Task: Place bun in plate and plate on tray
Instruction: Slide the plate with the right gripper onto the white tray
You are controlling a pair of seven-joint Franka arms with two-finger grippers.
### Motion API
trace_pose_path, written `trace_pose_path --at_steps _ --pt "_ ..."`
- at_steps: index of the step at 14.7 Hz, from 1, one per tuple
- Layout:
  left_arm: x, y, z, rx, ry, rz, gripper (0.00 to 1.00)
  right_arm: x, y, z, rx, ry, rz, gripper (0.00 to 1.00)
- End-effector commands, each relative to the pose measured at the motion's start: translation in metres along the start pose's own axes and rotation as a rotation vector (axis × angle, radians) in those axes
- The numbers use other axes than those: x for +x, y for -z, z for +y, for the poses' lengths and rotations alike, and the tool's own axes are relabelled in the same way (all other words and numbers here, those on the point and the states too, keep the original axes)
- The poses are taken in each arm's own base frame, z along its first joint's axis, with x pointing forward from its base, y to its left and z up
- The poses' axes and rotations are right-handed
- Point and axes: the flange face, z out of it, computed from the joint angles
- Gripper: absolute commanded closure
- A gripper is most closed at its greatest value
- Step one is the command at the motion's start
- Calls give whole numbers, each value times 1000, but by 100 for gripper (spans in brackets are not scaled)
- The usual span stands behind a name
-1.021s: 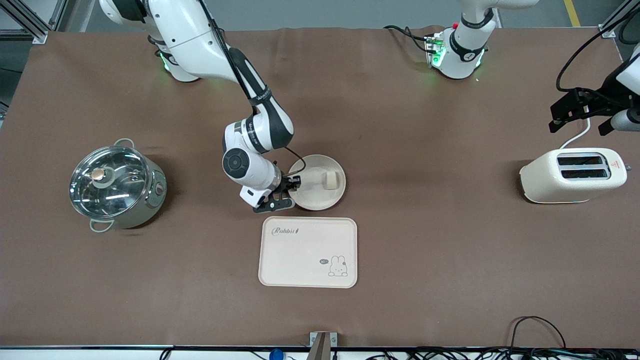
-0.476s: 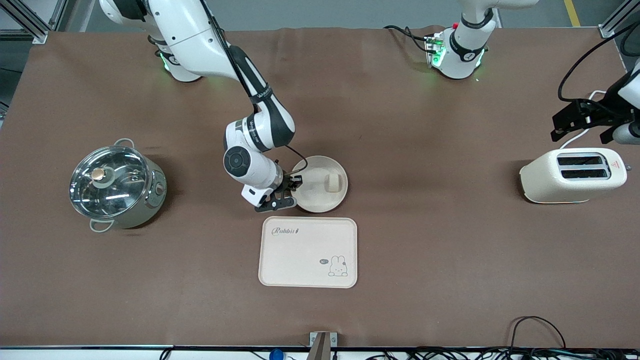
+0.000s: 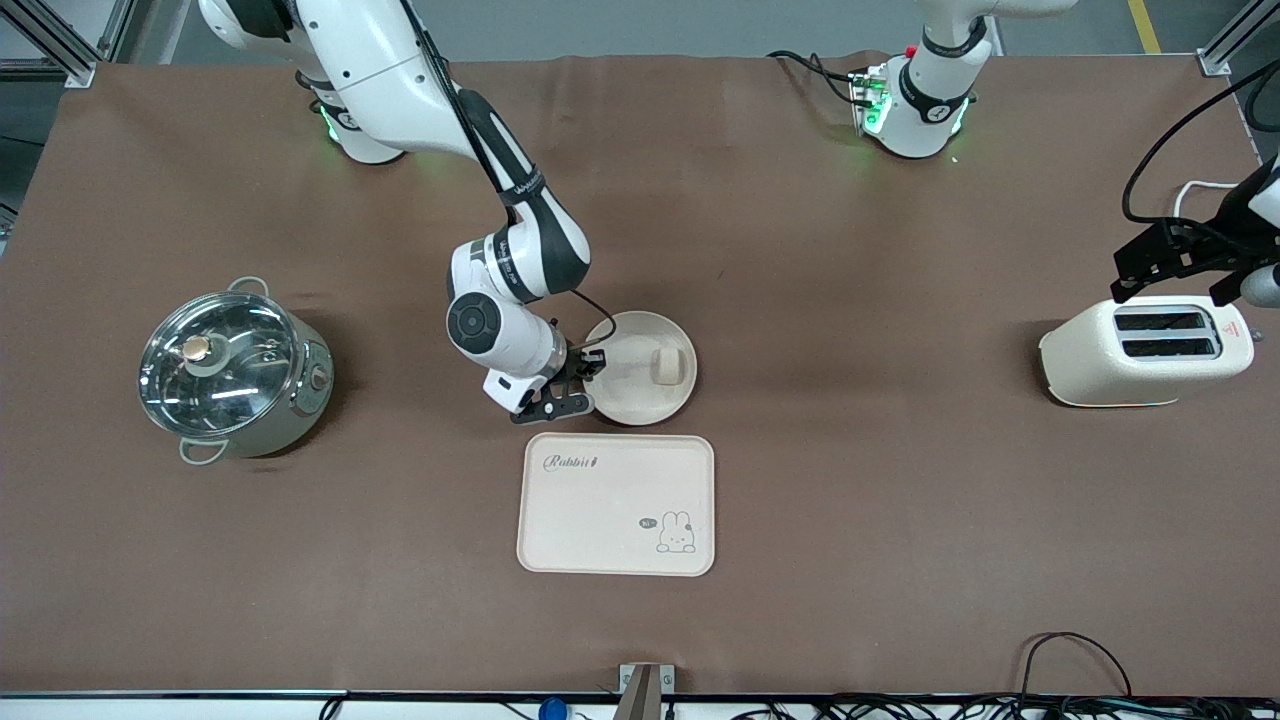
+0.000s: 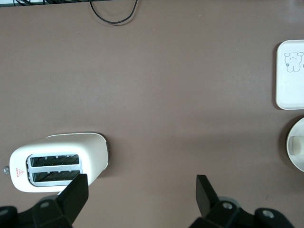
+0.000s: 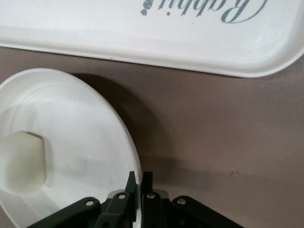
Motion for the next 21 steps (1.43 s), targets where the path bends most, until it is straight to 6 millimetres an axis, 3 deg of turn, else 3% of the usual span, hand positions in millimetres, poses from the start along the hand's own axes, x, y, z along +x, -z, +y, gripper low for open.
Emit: trace_pose_path --at_steps 1,6,8,11,13,15,16,21 --pt "4 5 5 -3 -6 12 0 -1 27 4 91 -88 -34 100" --pt "3 4 9 -3 -9 6 0 16 62 18 217 -184 -35 100" --pt "-2 1 14 -10 -6 -8 0 29 82 12 287 -221 -13 100" --pt "-2 2 22 -11 -6 -7 0 57 116 10 331 -265 58 100" --pt "-1 1 21 -10 -9 -8 0 81 124 19 343 -298 98 100" --pt "-1 1 20 -10 -15 -8 0 104 123 48 344 -347 139 100" --pt "-1 1 19 -10 -15 -8 0 115 119 54 343 -354 164 100" --pt "-1 0 19 -8 -17 -8 0 151 80 58 333 -378 259 100"
